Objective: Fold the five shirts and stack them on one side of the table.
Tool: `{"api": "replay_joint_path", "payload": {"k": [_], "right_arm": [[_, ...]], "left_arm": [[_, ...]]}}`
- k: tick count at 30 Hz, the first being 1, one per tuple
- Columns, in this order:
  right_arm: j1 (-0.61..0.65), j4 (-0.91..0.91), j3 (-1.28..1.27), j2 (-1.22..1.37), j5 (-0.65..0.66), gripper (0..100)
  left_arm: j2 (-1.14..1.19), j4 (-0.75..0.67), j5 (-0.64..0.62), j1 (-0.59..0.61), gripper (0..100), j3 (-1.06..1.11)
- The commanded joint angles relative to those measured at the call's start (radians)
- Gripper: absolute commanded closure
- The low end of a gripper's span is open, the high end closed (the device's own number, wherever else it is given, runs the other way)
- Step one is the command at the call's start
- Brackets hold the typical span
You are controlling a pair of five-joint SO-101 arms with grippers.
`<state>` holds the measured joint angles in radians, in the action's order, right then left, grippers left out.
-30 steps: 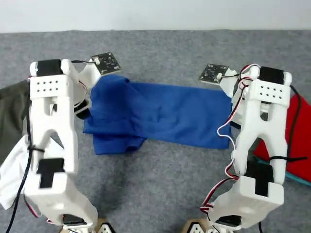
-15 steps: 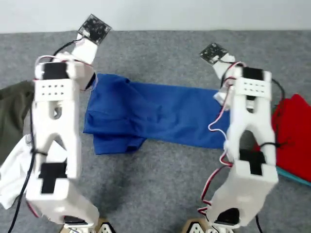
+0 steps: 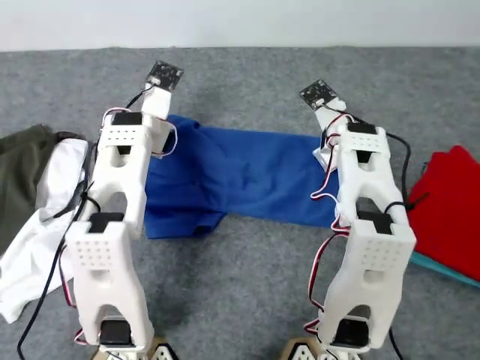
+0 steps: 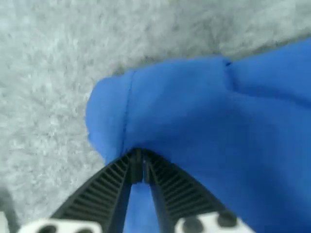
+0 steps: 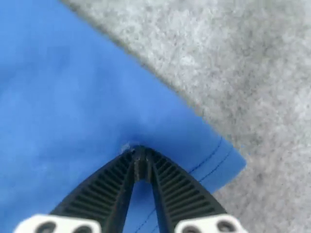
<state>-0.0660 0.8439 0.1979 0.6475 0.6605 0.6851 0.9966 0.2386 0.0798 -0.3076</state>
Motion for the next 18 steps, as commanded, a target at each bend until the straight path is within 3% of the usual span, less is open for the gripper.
{"api": "replay_joint_path", "payload": {"k": [1,10,14,18], "right_arm": [[-0.051,-0.051,0.057,0.024,-0.009,98.8],[-0.11,-0.002,0.057,-0.033,-0.009,98.8],[-0.076,0.042,0.057,-0.122,-0.012,98.8],[-0.03,0.07,0.055,-0.182,-0.009,98.8]], "left_arm": [[0.066,0.092,-0.008,0.044,98,-0.176],[0.262,0.601,-0.002,0.089,98,-0.679],[0.259,0.7,-0.008,0.04,98,-0.881],[0.281,0.704,-0.009,0.006,98,-1.044]]}}
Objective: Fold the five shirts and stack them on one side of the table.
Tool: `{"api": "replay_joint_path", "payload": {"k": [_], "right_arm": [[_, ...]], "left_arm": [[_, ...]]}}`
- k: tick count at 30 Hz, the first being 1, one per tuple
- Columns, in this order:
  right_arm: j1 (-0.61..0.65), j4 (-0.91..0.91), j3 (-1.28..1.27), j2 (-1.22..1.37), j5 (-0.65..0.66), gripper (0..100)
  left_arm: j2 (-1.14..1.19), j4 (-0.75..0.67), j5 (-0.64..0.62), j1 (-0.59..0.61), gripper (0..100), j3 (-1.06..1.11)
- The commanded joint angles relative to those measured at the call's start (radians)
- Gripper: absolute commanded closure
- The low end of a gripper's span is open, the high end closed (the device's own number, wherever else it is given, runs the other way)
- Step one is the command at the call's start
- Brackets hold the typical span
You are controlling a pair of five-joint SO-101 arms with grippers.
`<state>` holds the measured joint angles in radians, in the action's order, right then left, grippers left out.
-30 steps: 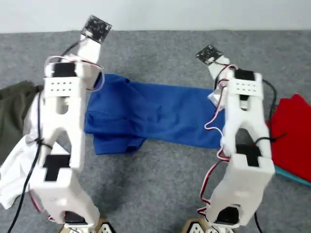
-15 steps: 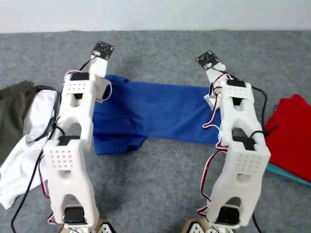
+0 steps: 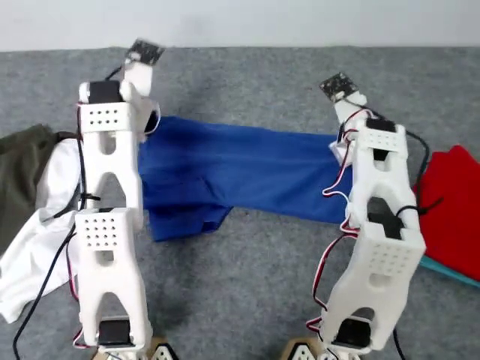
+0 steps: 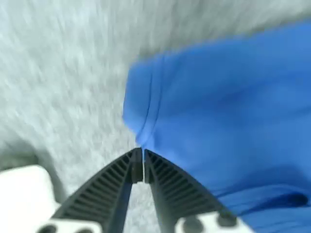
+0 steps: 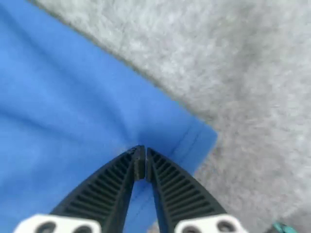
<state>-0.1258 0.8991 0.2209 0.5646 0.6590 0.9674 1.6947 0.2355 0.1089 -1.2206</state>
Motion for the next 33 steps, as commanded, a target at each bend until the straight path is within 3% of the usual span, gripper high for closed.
{"api": "replay_joint_path", "payload": {"k": [1,8,12,19,23,29,33], "right_arm": [[0.038,0.008,0.032,-0.101,-0.008,98.8],[0.028,-0.125,0.034,0.019,-0.006,98.8],[-0.031,-0.166,0.034,0.099,-0.006,98.8],[-0.104,-0.154,0.034,0.093,-0.006,98.8],[-0.064,-0.091,0.032,0.013,-0.006,98.8],[0.044,0.038,0.032,-0.157,-0.006,98.8],[0.122,0.105,0.032,-0.26,-0.014,98.3]], "left_arm": [[0.012,-0.018,-0.006,-0.031,98,-0.145],[0.207,-0.147,-0.008,-0.034,97,-0.151],[0.281,-0.1,-0.069,0.0,91,-0.154],[0.249,-0.017,-0.086,0.086,92,-0.194],[0.192,0.061,-0.086,0.063,97,-0.305],[0.043,0.063,-0.092,0.063,98,-0.372],[-0.052,0.063,-0.115,0.133,98,-0.371]]}}
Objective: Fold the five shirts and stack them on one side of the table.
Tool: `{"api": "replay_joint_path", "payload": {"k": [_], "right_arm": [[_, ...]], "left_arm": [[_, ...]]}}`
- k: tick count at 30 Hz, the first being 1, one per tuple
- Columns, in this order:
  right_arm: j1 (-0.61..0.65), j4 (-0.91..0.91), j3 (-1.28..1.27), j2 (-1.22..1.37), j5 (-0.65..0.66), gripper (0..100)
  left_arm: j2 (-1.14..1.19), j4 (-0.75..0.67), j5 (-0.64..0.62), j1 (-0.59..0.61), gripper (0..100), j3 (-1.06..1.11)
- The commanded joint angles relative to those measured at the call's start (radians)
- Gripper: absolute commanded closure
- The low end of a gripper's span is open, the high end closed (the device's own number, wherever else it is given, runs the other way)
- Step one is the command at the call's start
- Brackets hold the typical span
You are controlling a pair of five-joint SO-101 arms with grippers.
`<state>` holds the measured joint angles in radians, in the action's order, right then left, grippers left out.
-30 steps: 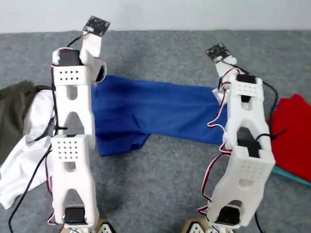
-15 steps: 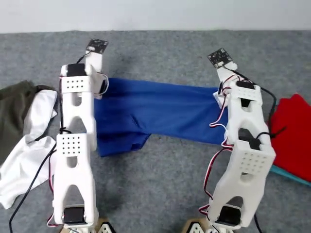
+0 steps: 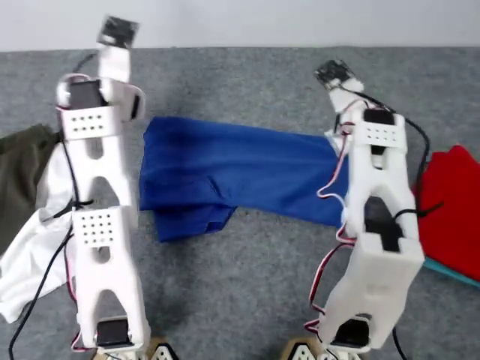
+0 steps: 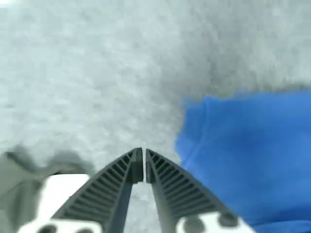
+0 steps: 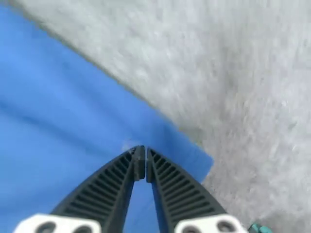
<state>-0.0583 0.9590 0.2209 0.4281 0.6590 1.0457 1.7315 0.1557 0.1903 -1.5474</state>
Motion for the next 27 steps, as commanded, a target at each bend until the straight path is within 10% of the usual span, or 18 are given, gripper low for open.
{"api": "replay_joint_path", "payload": {"k": [1,11,27], "right_arm": [[0.081,0.067,0.032,-0.142,-0.014,98.3],[0.401,0.173,0.029,-0.148,-0.017,90.9],[0.71,0.36,0.354,0.107,-0.207,81.6]], "left_arm": [[-0.15,0.026,-0.054,0.084,98,-0.042],[-0.216,0.026,-0.071,0.425,98,-0.042],[-0.333,0.028,0.068,0.545,98,0.305]]}}
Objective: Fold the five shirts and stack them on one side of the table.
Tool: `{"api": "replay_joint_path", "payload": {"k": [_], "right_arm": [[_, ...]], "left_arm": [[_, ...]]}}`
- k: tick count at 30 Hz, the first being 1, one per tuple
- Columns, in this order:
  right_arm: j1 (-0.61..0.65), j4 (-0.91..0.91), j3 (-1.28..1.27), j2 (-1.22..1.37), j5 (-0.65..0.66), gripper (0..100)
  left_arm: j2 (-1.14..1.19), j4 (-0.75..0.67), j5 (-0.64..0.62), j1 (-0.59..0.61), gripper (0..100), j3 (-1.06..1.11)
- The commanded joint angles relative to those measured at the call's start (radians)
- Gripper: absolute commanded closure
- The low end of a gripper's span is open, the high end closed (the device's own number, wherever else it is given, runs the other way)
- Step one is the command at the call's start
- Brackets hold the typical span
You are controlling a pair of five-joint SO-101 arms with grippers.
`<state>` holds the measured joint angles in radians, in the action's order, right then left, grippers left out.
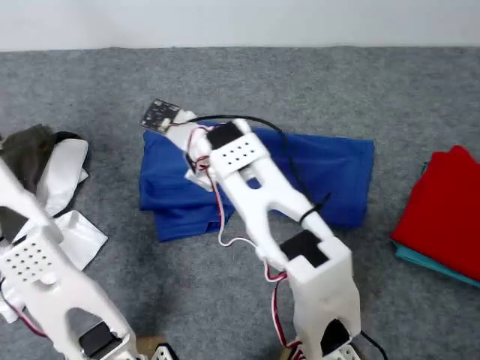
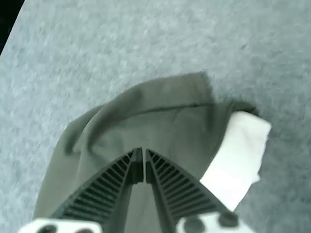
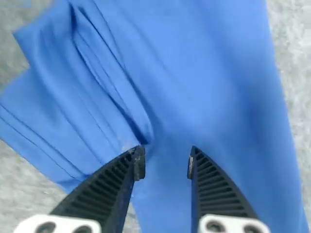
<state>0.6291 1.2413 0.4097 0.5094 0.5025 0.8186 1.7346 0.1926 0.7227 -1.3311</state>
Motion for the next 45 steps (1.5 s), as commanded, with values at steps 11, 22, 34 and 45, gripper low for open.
{"api": "replay_joint_path", "payload": {"k": [11,22,34,45], "right_arm": [[0.053,0.341,0.603,0.383,-0.072,80.1],[0.015,0.4,0.865,0.512,-0.063,99.1],[-0.102,0.392,0.902,0.522,-0.028,98.7],[-0.162,0.361,0.887,0.593,-0.029,98.3]], "left_arm": [[-0.18,0.018,0.038,0.015,98,0.245],[-0.178,0.018,0.037,0.014,98,0.249],[-0.176,0.018,0.037,0.014,98,0.252],[-0.183,0.018,0.037,0.017,98,0.335]]}}
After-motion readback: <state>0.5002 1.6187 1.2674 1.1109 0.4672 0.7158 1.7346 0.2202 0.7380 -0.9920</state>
